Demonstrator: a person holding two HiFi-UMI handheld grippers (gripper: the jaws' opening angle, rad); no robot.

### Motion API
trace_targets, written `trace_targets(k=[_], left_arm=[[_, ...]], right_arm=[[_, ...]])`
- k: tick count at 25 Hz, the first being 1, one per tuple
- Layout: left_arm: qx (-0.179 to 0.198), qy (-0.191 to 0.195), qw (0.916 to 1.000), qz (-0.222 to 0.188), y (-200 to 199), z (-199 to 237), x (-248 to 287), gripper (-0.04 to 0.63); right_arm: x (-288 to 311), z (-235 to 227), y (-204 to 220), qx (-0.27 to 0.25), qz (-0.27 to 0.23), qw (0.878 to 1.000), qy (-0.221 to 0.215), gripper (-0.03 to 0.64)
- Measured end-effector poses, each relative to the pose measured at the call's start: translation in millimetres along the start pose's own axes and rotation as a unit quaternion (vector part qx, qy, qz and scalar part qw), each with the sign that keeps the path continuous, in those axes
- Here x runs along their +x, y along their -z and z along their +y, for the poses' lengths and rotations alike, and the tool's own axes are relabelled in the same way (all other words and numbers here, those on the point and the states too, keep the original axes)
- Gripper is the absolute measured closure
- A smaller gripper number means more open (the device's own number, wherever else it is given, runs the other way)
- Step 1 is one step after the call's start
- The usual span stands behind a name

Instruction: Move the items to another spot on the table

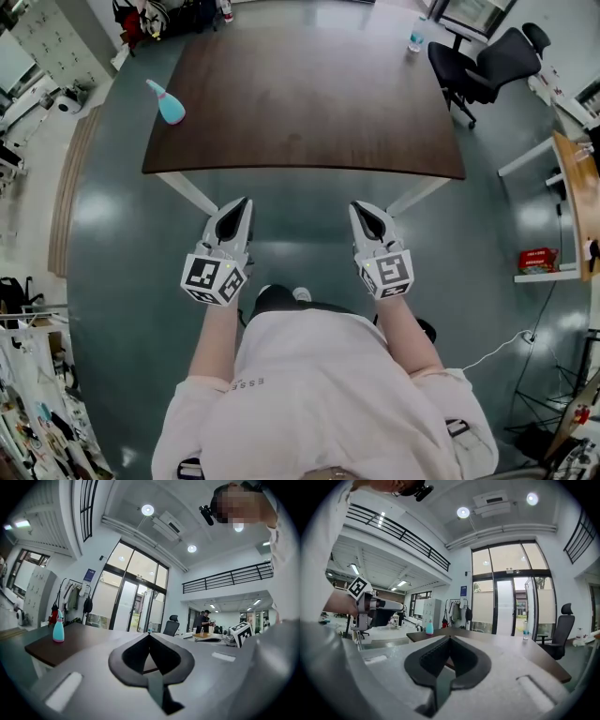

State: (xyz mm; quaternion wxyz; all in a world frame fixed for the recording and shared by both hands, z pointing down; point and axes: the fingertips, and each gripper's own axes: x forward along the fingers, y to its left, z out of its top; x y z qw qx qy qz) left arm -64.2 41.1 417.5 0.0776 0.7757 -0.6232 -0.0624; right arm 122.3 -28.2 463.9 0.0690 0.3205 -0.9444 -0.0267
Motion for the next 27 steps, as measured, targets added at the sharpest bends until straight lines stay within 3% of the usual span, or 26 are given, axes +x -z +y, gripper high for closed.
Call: trace_targets(k=[8,27], left_arm=[[0.016,0.025,0.9996,0.002,1,-22,4,0.588],[-0.008,0.046,0.9989,0.003,7,-19,10,0.588]], right_arm=[[-8,-11,-1,0.002,-0.003,1.0,0.006,0.626],[4,-9,2,0.026,0.003,1.0,0.005,0.626]])
